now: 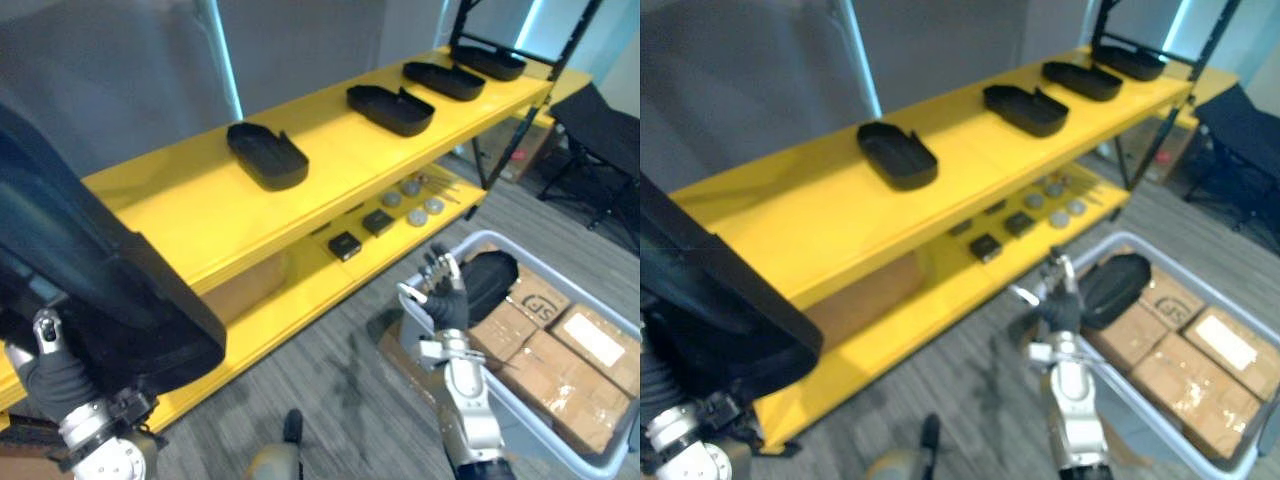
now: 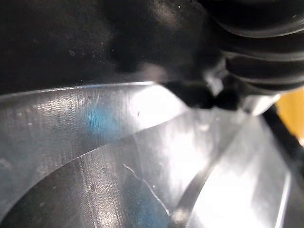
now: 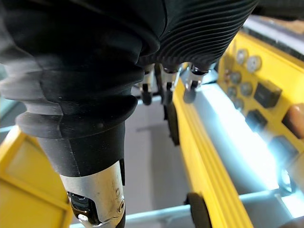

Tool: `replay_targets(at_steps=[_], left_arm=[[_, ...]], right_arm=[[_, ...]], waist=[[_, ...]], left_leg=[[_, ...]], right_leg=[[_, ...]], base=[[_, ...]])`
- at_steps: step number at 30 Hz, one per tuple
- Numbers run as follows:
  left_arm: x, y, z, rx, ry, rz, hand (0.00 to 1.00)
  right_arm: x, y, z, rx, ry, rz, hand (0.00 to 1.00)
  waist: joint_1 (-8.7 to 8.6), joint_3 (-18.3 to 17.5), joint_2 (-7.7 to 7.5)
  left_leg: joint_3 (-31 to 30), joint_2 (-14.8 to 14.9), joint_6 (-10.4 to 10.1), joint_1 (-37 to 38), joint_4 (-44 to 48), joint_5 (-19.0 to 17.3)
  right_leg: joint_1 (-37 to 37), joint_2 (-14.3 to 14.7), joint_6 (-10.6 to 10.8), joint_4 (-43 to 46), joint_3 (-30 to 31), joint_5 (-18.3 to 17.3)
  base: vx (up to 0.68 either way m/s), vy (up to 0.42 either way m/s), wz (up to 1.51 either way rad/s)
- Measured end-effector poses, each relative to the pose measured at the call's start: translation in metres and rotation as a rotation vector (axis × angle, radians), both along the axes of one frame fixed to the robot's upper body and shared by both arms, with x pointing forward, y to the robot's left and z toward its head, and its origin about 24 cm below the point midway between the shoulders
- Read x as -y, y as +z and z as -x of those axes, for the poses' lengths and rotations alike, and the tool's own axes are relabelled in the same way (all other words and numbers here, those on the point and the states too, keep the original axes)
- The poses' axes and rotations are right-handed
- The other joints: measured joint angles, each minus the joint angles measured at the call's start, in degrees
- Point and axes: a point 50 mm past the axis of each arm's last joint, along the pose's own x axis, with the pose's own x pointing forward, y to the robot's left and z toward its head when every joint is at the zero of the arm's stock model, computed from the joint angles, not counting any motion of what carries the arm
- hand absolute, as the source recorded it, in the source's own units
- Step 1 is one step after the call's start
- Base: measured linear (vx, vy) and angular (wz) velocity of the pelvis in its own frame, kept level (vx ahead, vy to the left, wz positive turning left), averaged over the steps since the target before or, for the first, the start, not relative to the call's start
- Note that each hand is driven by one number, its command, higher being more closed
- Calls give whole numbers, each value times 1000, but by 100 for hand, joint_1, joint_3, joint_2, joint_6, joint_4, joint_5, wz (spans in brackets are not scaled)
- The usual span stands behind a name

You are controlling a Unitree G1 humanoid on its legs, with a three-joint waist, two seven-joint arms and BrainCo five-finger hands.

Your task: Walk over and take plastic housings, then place them on the shelf

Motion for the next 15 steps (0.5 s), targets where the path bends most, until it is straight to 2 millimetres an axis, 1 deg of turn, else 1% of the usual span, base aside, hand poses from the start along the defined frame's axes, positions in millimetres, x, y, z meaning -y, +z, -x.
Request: replay_targets(at_steps=[1,2,3,4,5,8,10,12,14,15], left_arm=[[3,5,-7,13,-61,-37,100],[8,11,-16,31,-132,-79,100],[10,15,-19,39,-161,-100,100],[12,19,-24,50,-201,-131,100],[12,21,-27,55,-215,-140,100],[10,14,-32,42,-199,-105,100],[10,9,-32,22,-190,-88,100],[14,6,-33,22,-193,-58,100],[18,3,-33,24,-193,-31,100],[18,1,-33,19,-190,-22,100]], right_arm=[[5,2,3,15,-11,23,0],[14,2,6,15,-28,42,0],[17,2,7,14,-28,49,0],[23,2,9,15,-21,63,0],[25,5,10,39,-1,70,0],[22,9,10,82,56,79,0],[20,10,10,97,101,87,0],[19,11,11,106,129,100,0],[19,11,11,108,140,98,0],[20,11,11,110,139,84,0]], waist=[[-139,8,-22],[-296,22,-41],[-321,35,-56],[-323,30,-78],[-331,34,-106],[-351,36,-102],[-348,47,-84],[-347,97,-7],[-353,195,64],[-354,281,112]], left_leg=[[-206,-98,4,-65,-1,37],[-439,-152,-16,-110,-3,61],[-477,-150,-22,-109,-3,63],[-527,-129,-25,-106,-2,60],[-550,-125,-24,-107,1,62],[-502,-104,-69,-102,26,97],[-444,-36,-101,-95,28,125],[-439,-16,-123,-95,30,152],[-441,-29,-144,-102,28,178],[-451,-26,-170,-104,28,201]], right_leg=[[-18,35,-132,101,441,-92],[-70,68,-109,273,913,-72],[-104,87,-109,362,1092,-72],[-142,122,-113,454,1237,-71],[-134,135,-113,450,1259,-71],[-145,147,-112,404,1323,-72],[-162,173,-111,365,1336,-75],[-152,210,-99,319,1339,-107],[-130,208,-67,306,1341,-299],[-108,210,47,284,1340,-444]], base=[[23,-5,98],[21,-4,98],[-7,0,65],[-7,-32,24],[-1,-43,11],[5,-44,-8],[-50,-56,-18],[-85,-40,-8],[-128,-47,-2],[-126,-53,5]])
